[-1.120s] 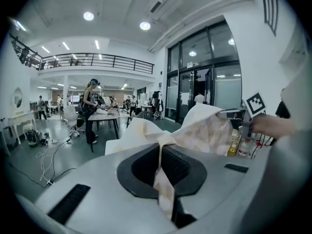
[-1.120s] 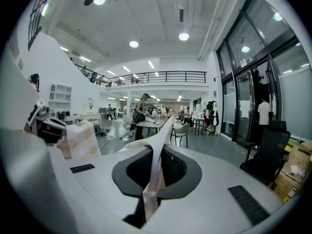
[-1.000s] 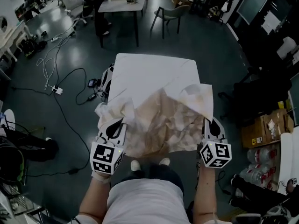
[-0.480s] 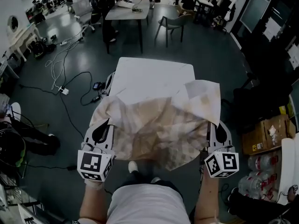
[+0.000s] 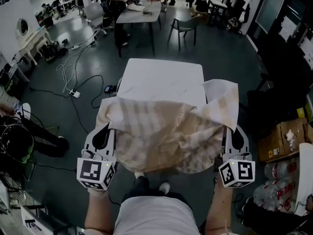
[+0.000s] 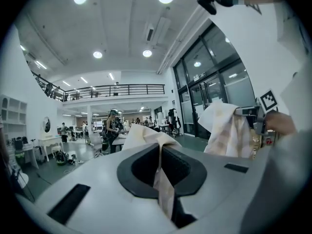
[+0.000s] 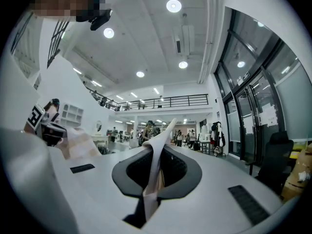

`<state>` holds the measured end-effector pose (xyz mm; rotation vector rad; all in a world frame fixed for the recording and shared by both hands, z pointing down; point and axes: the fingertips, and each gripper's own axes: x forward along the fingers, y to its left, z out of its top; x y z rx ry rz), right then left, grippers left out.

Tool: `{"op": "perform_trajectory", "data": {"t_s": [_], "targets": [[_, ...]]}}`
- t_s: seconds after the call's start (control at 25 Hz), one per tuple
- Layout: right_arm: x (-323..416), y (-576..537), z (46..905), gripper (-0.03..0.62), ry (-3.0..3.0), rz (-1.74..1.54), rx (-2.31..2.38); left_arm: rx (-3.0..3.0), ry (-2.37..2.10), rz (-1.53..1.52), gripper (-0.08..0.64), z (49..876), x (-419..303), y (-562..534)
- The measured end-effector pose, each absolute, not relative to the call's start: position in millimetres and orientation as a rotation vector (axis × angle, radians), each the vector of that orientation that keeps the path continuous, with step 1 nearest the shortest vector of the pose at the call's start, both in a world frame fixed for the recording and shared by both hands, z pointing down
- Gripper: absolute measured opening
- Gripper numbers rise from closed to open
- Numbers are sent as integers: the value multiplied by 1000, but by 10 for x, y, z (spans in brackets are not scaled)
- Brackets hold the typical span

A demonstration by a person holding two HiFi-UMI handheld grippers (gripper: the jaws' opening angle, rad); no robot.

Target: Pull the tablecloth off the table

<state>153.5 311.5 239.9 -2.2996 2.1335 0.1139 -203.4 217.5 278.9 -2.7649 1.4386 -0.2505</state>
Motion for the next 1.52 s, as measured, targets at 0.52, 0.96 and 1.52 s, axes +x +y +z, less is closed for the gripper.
{"op": "perform_trajectory", "data": {"t_s": [0.52,0.96,1.52], "targets": [[1364,3464,2339,28,2053,156,-2425,-2851,1259,-205,13,2710,-1861,2241],[1046,3395,2316,28,2065,188,-2443,-2890,1159,-133,13,2645,-1854,2113],[890,3245,2376,28,2107,209,-2453,-2895,1168,-144,13,2685,-1899,1923]]}}
